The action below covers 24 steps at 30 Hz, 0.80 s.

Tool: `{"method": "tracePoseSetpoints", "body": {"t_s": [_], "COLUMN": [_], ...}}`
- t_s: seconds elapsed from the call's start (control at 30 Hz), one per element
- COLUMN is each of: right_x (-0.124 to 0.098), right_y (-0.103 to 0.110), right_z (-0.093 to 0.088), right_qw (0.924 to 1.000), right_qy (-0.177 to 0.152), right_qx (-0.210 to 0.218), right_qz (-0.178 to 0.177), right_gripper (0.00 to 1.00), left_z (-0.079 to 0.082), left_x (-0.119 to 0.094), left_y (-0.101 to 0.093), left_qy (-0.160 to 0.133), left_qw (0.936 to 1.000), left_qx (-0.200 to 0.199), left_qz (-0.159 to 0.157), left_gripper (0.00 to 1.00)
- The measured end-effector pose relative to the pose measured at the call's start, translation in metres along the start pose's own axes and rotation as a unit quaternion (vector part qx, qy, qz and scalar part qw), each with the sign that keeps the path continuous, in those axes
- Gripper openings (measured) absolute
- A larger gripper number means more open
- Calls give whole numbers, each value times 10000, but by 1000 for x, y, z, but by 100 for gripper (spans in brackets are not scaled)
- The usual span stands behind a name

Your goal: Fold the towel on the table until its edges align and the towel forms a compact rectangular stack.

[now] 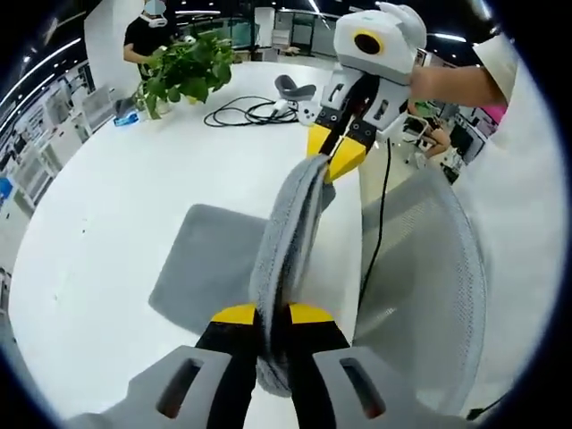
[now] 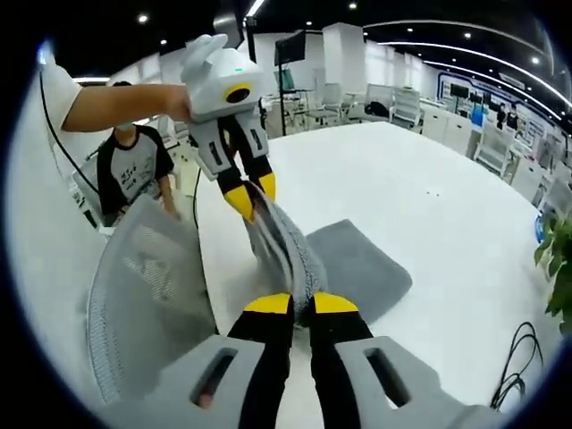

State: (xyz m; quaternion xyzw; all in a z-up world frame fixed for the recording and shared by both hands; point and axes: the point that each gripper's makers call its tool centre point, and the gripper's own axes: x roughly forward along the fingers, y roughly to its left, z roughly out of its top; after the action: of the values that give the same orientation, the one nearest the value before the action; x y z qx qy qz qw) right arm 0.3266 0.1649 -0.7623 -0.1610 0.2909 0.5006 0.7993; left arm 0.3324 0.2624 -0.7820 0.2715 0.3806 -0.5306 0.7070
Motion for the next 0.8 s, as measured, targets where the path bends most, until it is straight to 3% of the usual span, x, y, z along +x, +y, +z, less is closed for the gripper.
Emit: {"method": "tracePoseSetpoints", "body": {"t_s": [0.53,0.8], "right_x": [11,22], "right_y": [-17,-36], "right_z": [10,4], "right_qw": [9993,9968], "right_qy": [-2,178], "right_qx": [47,-312], "right_qz": [-373,-707], "right_gripper": [4,5], "left_z": [4,6], "left_x": [10,22], "left_y": [33,50], "left_qy": [-6,-39], "left_qw": [9984,9971], "left_qx": [295,357], "left_qz": [476,665], "left_gripper": [11,11]}}
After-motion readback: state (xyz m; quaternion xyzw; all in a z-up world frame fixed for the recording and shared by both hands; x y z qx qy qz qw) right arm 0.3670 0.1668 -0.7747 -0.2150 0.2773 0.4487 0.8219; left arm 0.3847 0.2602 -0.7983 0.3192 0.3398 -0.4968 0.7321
